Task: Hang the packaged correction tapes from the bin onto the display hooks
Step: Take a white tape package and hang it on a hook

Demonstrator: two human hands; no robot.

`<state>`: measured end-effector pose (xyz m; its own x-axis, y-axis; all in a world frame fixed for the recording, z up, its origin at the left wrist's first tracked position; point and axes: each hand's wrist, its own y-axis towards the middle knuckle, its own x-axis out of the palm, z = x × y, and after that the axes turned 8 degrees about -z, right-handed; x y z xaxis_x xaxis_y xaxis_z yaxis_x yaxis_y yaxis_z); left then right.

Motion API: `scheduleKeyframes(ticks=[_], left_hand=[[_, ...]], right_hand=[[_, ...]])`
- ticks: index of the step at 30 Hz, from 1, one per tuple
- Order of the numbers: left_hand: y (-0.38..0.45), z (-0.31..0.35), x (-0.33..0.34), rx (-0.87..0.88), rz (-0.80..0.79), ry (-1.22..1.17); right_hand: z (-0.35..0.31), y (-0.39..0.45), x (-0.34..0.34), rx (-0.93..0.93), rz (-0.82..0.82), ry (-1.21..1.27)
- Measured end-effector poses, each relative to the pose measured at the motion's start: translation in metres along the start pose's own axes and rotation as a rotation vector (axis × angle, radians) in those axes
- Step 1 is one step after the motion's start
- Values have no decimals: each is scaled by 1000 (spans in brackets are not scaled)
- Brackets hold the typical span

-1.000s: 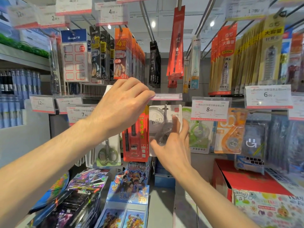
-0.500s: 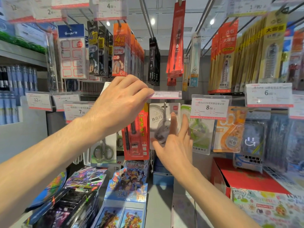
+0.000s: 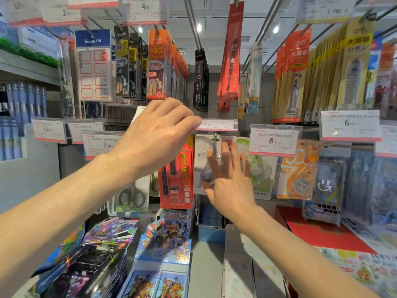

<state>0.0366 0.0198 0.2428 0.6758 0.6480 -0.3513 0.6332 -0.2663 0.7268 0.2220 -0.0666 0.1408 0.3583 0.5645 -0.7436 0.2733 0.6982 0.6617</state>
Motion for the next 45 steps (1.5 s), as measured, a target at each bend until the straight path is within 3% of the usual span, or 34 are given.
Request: scheduleKeyframes(ticks=[28, 45], left_hand=[[-14, 26, 12, -103, 80, 28], [-20, 43, 33, -104, 140, 1]], right_hand=[[7, -32, -32, -34, -152, 116], [14, -41, -38, 33, -194, 369]])
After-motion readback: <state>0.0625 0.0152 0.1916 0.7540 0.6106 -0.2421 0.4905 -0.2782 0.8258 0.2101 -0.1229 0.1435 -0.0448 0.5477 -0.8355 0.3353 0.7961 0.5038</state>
